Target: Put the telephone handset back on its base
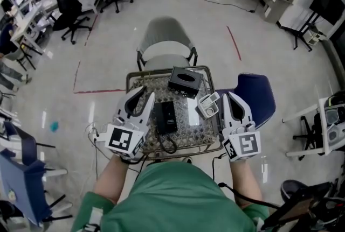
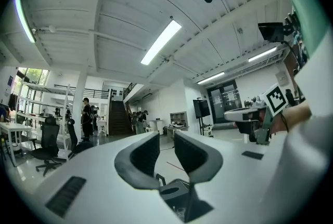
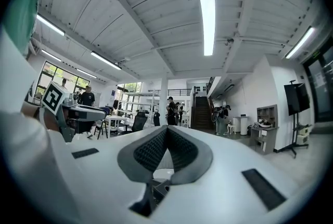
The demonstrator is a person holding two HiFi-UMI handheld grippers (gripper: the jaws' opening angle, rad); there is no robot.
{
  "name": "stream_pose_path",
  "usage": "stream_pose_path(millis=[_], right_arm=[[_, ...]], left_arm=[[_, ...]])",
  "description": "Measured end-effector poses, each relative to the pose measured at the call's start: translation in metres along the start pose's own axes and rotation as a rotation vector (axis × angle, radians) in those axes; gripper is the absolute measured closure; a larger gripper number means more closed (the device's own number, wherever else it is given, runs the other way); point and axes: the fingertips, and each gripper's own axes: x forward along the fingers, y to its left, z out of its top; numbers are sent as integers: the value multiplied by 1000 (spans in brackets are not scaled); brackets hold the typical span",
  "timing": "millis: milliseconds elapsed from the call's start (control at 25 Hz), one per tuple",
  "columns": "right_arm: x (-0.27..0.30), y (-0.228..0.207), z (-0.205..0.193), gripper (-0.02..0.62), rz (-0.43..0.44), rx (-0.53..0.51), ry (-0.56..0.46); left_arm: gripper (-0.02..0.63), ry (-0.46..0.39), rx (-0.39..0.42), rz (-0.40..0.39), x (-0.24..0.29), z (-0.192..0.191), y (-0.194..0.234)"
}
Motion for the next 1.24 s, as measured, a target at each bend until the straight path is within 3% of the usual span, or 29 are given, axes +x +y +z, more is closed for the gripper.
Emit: stream_pose_path(millis=[800, 1040, 1240], right_arm=[[14, 0, -13, 580, 9, -21, 34], [18, 1, -11, 580, 7, -26, 40], [31, 9, -12, 580, 22, -31, 46]], left_arm=[[503, 59, -21, 3, 13, -17, 6], [505, 35, -34, -27, 15, -19, 6], [503, 46, -10, 4, 15, -19, 23]])
